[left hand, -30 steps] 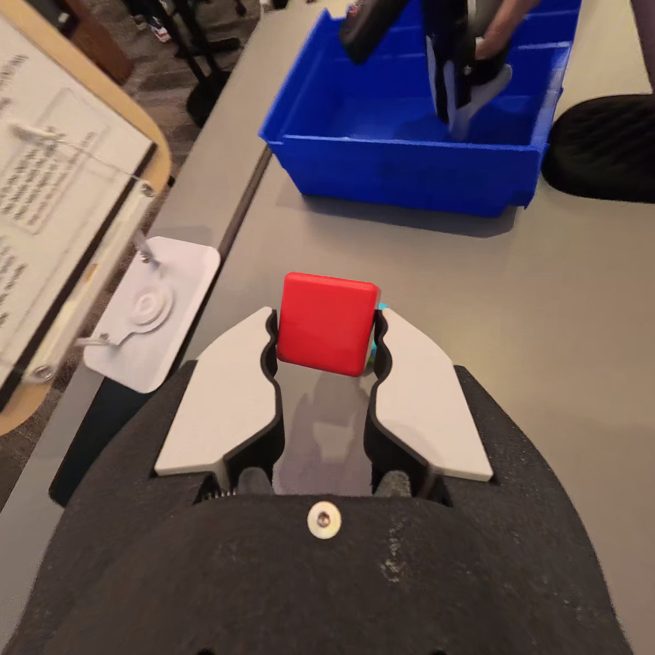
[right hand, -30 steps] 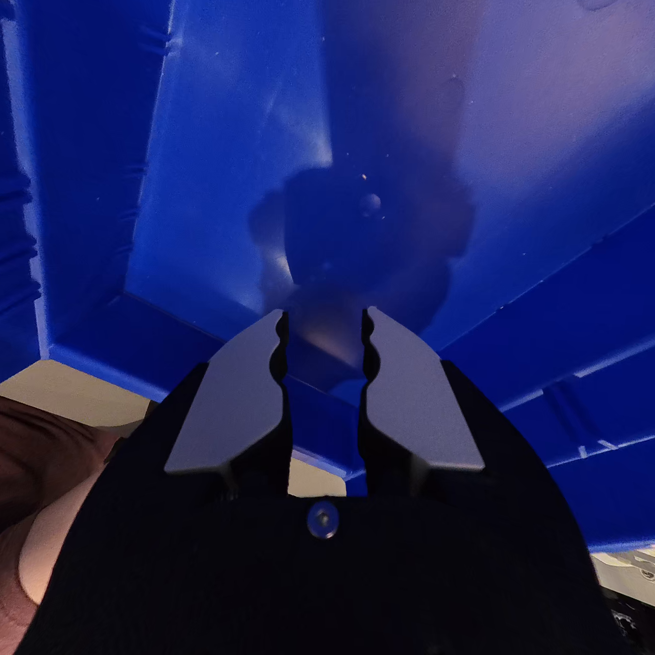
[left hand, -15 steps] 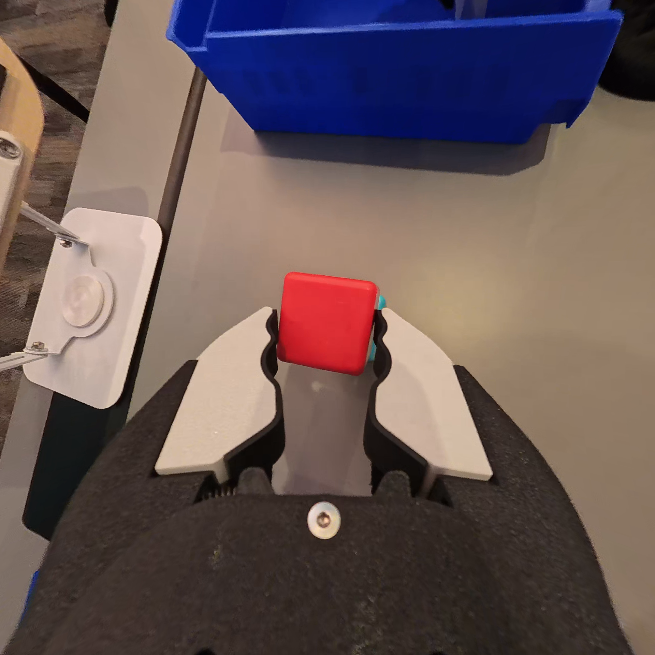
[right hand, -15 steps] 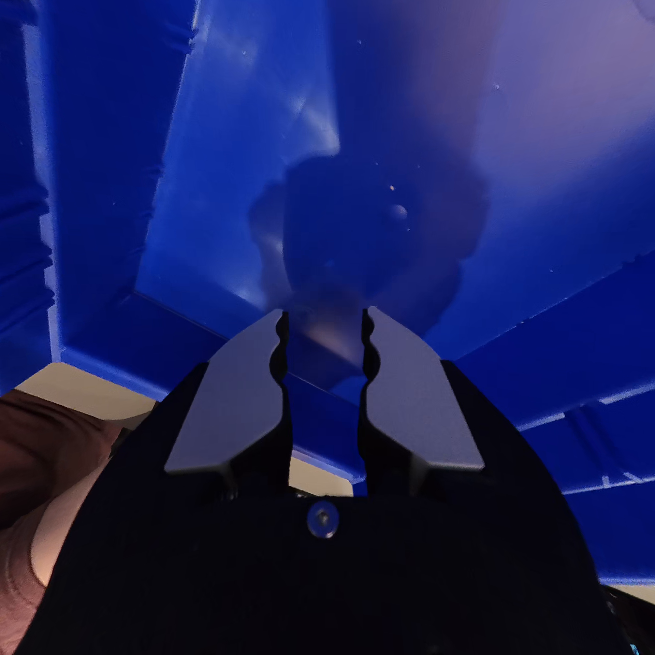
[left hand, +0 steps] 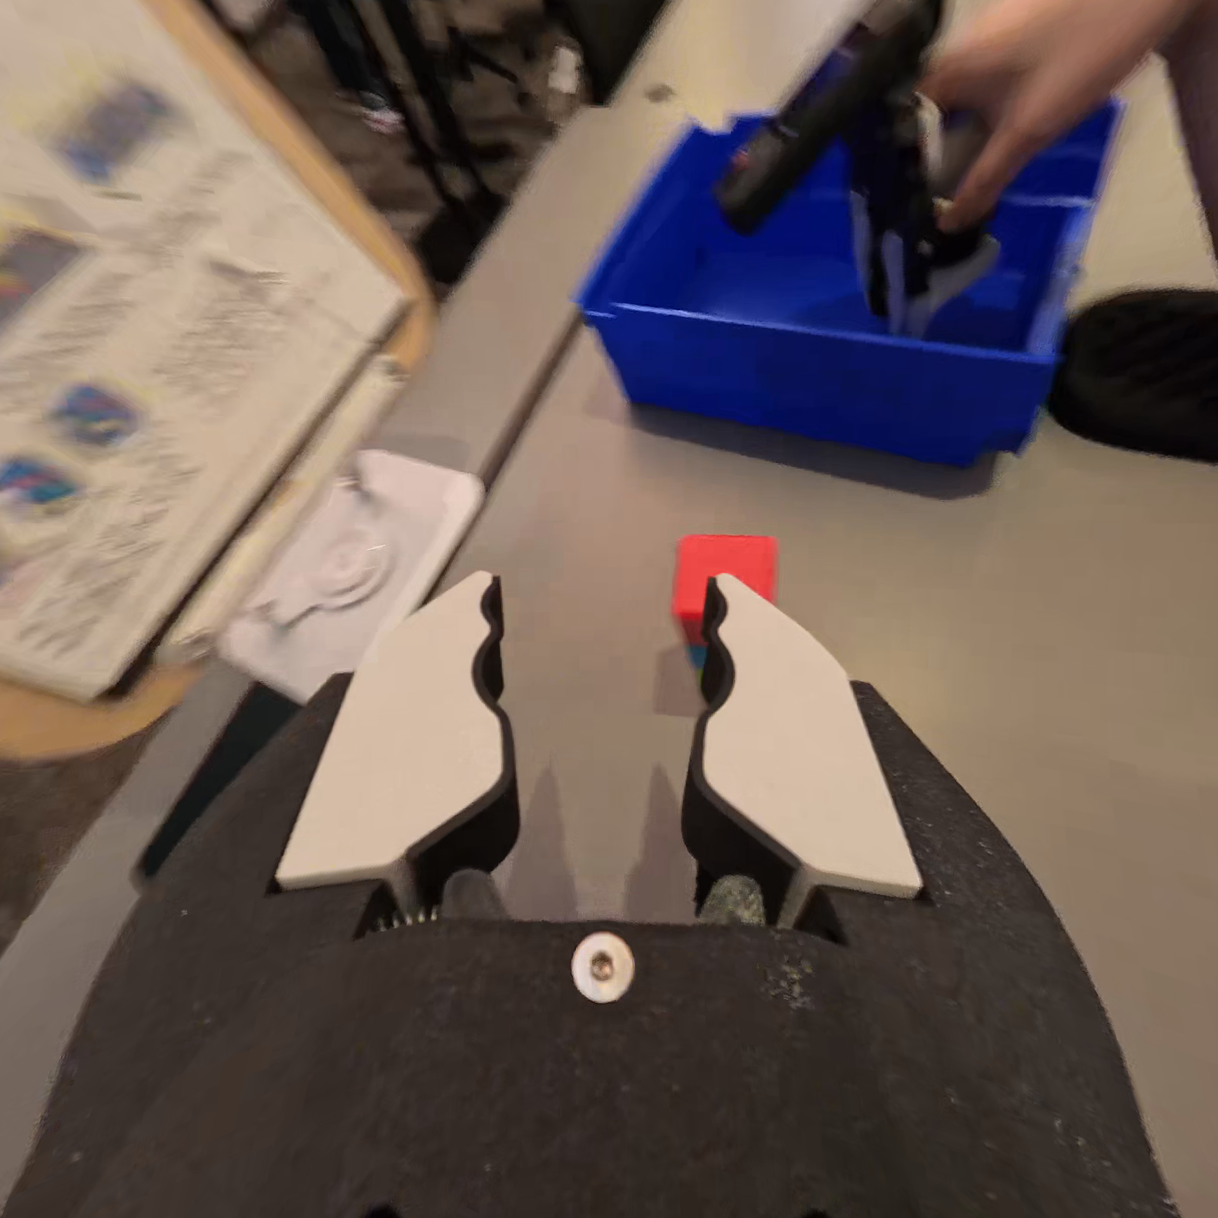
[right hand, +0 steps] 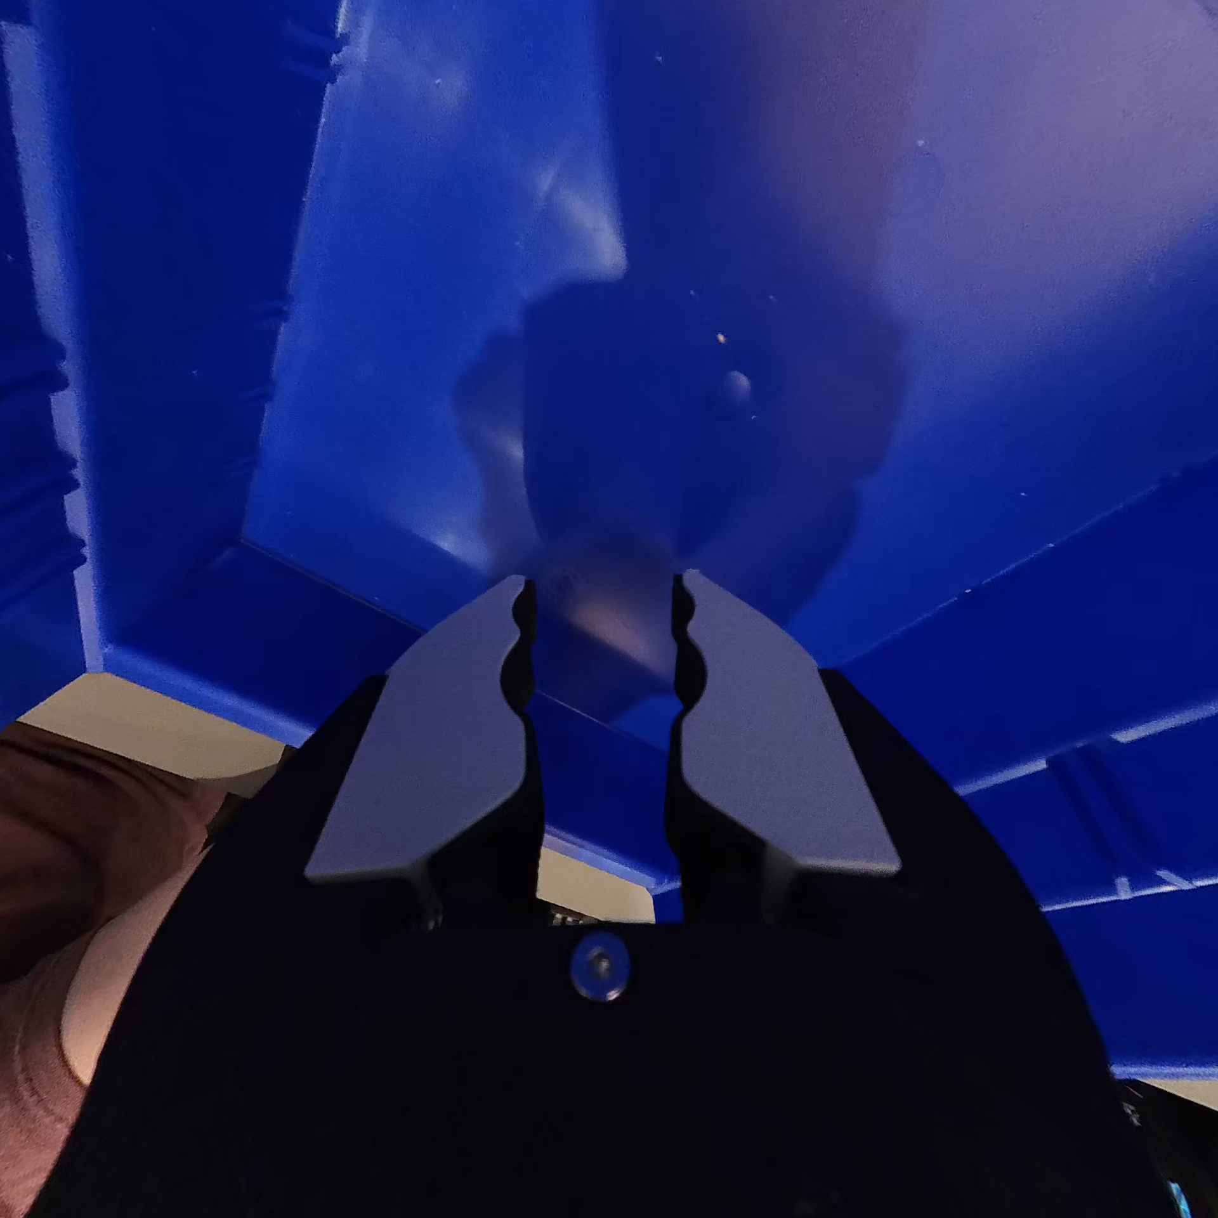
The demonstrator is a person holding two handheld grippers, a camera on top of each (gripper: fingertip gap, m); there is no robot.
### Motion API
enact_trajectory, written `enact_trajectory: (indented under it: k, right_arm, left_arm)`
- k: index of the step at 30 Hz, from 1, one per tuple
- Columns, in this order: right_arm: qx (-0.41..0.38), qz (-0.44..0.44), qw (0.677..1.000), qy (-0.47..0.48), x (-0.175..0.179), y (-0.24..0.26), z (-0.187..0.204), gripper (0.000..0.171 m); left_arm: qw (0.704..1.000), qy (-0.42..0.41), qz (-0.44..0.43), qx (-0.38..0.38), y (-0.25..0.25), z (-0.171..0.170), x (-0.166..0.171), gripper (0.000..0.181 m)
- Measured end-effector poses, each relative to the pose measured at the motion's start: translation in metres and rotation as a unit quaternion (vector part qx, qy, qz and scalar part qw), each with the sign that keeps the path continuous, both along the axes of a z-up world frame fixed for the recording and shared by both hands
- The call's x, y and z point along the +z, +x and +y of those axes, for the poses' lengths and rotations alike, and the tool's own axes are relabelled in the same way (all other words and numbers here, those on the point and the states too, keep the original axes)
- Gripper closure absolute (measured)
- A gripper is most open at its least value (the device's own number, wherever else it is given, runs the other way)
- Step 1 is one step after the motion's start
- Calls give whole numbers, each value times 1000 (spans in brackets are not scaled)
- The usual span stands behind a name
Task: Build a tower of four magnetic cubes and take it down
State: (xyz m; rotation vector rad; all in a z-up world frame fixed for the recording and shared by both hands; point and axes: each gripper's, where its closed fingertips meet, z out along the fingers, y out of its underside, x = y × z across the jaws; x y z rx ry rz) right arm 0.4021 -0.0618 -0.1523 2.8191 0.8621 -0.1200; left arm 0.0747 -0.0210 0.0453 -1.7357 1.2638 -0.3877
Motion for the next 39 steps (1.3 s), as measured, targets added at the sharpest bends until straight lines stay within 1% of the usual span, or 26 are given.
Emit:
enact_trajectory:
  k: [2, 3, 5, 6, 8, 10, 13, 16, 19, 20, 23, 26, 29, 30, 33, 36, 39]
  right_arm:
    - [-2, -1, 1000, 0, 0, 1, 0, 130]
    - [-2, -2, 1000, 0, 0, 1, 0, 130]
    - [-3, -3, 1000, -1, -1, 1, 0, 130]
    - [-3, -4, 1000, -2, -2, 1, 0, 130]
    - [-2, -8, 1000, -5, -3, 1, -1, 129]
    - [-1, -11, 1000, -8, -4, 1, -2, 129]
    - [-1, -13, 1000, -9, -4, 0, -2, 130]
    - [-1, -10, 1000, -7, -3, 0, -2, 130]
    - [-3, -12, 1000, -10, -4, 2, -3, 129]
    - [-3, -14, 1000, -11, -4, 2, -3, 129]
    - [-2, -16, 1000, -15, -4, 2, -4, 129]
    - [1, -17, 1000, -16, -4, 0, -5, 130]
    - [3, -19, 1000, -18, -5, 0, -5, 129]
    - [3, -20, 1000, -20, -6, -1, -6, 129]
    - [5, -24, 999, -24, -7, -1, -6, 130]
    - [7, -23, 999, -24, -7, -2, -6, 130]
    - [5, -25, 999, -25, -7, -1, -7, 130]
  left_arm:
    - [994, 35, -34, 99, -59, 19, 29, 119]
    - [986, 45, -49, 150, -92, 28, 36, 119]
    - [967, 46, -67, 243, -156, 46, 35, 125]
    - [959, 29, -63, 276, -183, 53, 24, 125]
    - [939, -39, -51, 337, -224, 65, -8, 124]
    - [909, -102, -47, 402, -253, 78, -39, 123]
    - [868, -155, -44, 469, -274, 93, -74, 123]
    - [830, -167, 29, 531, -296, 96, -103, 118]
    - [801, -191, 70, 563, -304, 95, -125, 106]
    - [797, -203, 73, 563, -302, 95, -132, 102]
    - [790, -219, 77, 567, -299, 98, -146, 97]
    - [784, -232, 79, 570, -297, 100, -156, 96]
    - [780, -247, 96, 566, -298, 98, -166, 99]
    - [782, -250, 98, 563, -298, 99, -169, 103]
    - [786, -251, 104, 555, -300, 100, -172, 104]
    - [786, -257, 88, 556, -302, 101, -172, 106]
    - [769, -287, 95, 564, -310, 91, -179, 104]
